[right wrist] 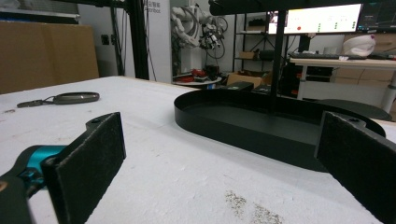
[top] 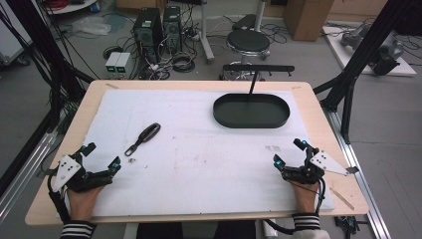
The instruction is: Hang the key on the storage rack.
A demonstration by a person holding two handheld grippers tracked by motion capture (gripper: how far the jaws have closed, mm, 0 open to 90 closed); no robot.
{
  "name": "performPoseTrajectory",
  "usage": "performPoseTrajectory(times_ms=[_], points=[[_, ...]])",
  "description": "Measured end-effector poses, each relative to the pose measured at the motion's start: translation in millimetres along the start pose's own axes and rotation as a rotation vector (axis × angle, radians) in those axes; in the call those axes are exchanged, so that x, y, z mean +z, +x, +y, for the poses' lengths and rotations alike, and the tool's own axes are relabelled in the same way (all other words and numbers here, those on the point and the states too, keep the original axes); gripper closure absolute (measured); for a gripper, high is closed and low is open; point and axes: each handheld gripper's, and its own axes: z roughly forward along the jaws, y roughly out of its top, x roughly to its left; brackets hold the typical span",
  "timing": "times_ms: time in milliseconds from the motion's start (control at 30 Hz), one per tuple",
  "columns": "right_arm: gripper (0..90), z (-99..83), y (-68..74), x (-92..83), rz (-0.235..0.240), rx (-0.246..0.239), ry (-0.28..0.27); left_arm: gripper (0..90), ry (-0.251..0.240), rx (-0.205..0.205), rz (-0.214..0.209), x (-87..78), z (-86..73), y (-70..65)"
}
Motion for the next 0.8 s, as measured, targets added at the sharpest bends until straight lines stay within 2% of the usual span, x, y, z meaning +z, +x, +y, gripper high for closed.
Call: performPoseTrajectory(times_ms=[167, 233, 400, 600, 667, 800], points=[[0.8, -0.2, -0.7, -0.4, 0.001, 0.004, -0.005, 1.7, 0.003, -0.006, 0.003, 0.4, 0.0, 0.4], [0.8, -0.1, 0.0, -0.3, 0.001, -0.008, -0.004, 1.7, 0.008, -0.005, 0.003, 0.9, 0.2, 0.3], [0.8, -0.1, 0.6, -0.4, 0.002, -0.004, -0.001, 1.7, -0.003, -0.007, 0.004, 0.0, 0.0, 0.5], [0.8, -0.1, 1.5, -0.1, -0.001, -0.014, 0.001, 1.8, 0.015, -0.006, 0.002, 1.6, 0.7, 0.5], [0.8, -0.2, 1.0, -0.5, 0.001, -0.008, -0.001, 1.8, 0.010, -0.014, -0.004, 1.3, 0.6, 1.4], [0.8, -0.1, 1.1, -0.6, 0.001, -0.009, -0.002, 1.8, 0.031, -0.023, -0.009, 3.4, 1.8, 2.5]])
